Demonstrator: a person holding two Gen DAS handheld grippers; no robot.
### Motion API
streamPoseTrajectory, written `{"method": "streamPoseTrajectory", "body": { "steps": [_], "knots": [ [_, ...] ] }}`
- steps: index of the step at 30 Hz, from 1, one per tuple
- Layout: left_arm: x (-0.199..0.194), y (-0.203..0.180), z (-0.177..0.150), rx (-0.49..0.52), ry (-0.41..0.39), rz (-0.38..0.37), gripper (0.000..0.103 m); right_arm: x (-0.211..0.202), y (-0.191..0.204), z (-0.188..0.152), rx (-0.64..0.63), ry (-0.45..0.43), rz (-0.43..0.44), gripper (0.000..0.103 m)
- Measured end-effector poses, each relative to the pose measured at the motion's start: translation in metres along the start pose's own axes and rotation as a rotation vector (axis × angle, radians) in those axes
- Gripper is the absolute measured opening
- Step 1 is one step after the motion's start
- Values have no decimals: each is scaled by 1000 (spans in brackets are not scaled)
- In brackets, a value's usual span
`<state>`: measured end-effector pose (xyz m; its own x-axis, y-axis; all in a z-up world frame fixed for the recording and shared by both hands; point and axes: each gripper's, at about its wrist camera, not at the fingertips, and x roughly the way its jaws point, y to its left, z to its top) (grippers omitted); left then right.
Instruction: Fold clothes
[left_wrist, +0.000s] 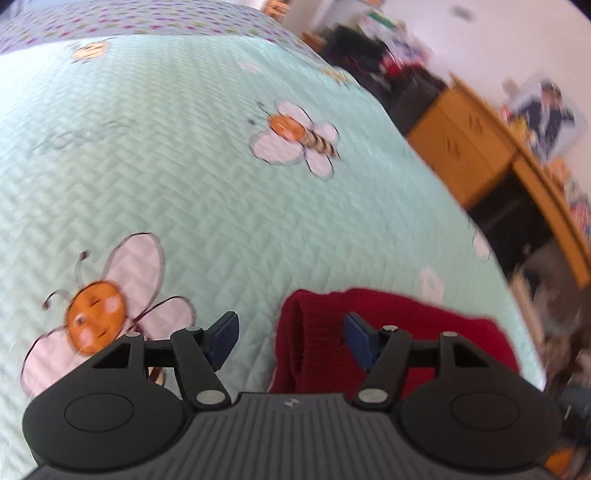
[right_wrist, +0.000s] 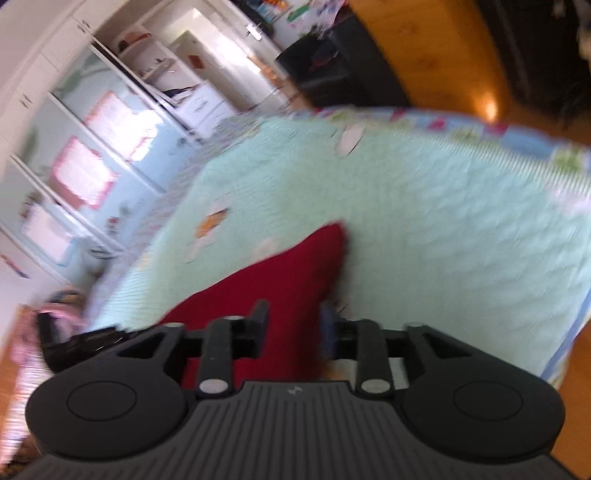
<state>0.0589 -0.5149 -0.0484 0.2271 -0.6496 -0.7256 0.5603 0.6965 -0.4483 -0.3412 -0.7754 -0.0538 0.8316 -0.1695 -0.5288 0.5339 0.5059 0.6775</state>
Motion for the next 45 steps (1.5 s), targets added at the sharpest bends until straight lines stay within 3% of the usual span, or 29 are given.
{"method": "streamPoseTrajectory", "body": {
  "steps": [1, 6, 9, 12, 15, 16, 18, 21, 31, 37, 40, 42, 44, 45],
  "knots": [
    [-10, 6, -5, -33, -12, -30, 65, 0, -4, -5, 25, 19, 26, 70],
    [-59, 39, -59, -260, -50, -205, 67, -1, -29, -36, 176, 98, 155, 78],
    [-81, 44, -98, -321, -52, -254, 67, 2, -28, -52, 153, 149, 113, 80],
    [-97, 42, -130, -357, -75, -281, 67, 3, -28, -60, 136, 134, 122, 83],
    [-102, 42, -158, -423, -90, -323, 68, 8, -21, -61, 91, 142, 147, 76],
    [-102, 41, -167, -442, -91, -330, 69, 10, -18, -62, 79, 153, 150, 62],
    [-99, 38, -179, -476, -88, -308, 71, 13, -15, -64, 76, 174, 150, 42],
    [-94, 38, -191, -526, -113, -270, 71, 13, -15, -66, 109, 173, 130, 34],
    [-80, 39, -182, -536, -276, -118, 72, 13, -12, -62, 209, 221, 174, 33],
    [-68, 22, -177, -416, -314, -77, 88, 18, -18, -62, 273, 236, 255, 33],
    [-61, 14, -178, -365, -328, -69, 90, 21, -23, -62, 295, 237, 290, 33],
    [-56, 9, -178, -331, -337, -63, 80, 21, -25, -64, 288, 234, 291, 33],
    [-56, 7, -168, -296, -335, -53, 24, 20, -26, -66, 283, 229, 284, 33],
    [-57, 8, -162, -278, -332, -47, 24, 19, -25, -66, 281, 226, 280, 33]
  ]
}}
